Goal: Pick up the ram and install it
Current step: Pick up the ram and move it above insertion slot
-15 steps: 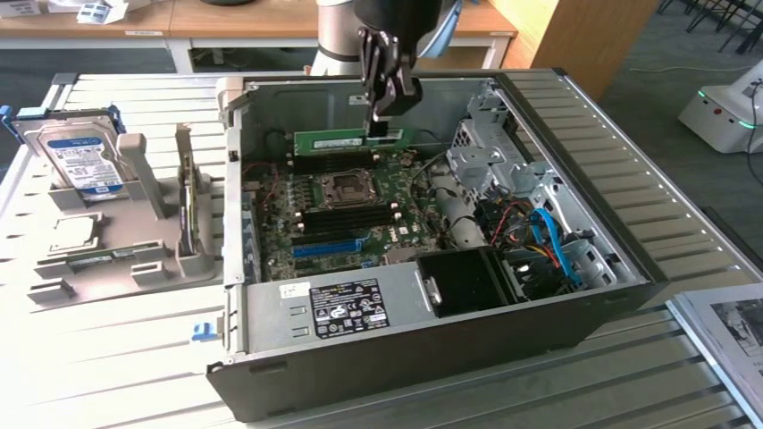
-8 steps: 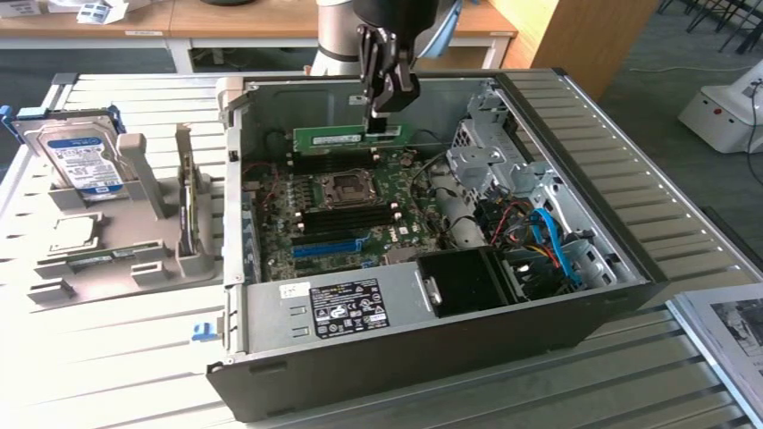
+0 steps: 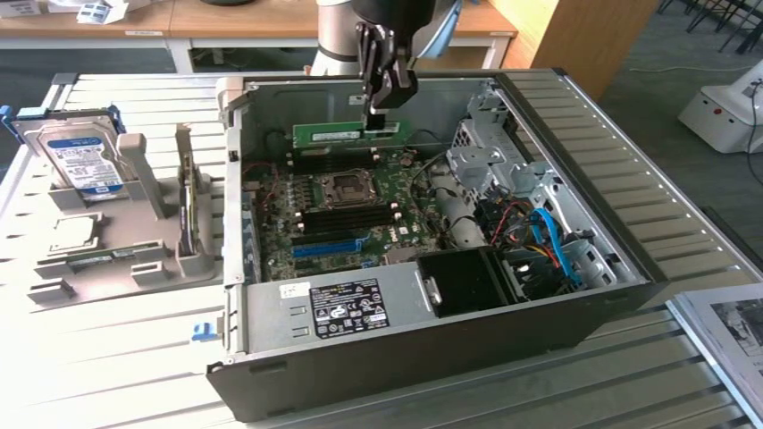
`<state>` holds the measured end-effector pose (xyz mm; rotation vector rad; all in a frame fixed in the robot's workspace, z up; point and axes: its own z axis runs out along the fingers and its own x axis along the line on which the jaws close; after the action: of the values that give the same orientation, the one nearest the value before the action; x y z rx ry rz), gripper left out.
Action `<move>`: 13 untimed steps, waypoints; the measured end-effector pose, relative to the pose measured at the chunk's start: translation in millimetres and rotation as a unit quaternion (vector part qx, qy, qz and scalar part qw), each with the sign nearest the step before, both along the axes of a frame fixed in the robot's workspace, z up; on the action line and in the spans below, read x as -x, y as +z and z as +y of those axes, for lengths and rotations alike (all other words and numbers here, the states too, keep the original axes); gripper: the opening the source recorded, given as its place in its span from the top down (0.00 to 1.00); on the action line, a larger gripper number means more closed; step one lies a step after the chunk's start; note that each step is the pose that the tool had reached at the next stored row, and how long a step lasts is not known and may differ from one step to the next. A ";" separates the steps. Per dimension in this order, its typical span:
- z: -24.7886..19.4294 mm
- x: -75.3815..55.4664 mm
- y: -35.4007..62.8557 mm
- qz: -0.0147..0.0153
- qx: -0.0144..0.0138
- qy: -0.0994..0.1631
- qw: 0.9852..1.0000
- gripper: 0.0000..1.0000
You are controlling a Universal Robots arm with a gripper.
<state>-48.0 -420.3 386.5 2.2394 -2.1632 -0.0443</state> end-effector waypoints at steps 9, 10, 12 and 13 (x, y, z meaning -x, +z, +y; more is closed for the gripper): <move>7.4 0.0 -0.1 0.000 0.000 0.000 1.000 0.89; 8.1 0.0 -0.1 0.000 0.000 0.000 1.000 0.89; 8.8 0.0 -0.1 0.000 0.000 0.000 1.000 0.89; 8.8 0.0 -0.1 0.000 0.000 0.000 1.000 0.89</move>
<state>-48.0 -411.4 386.4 2.2395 -2.1630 -0.0443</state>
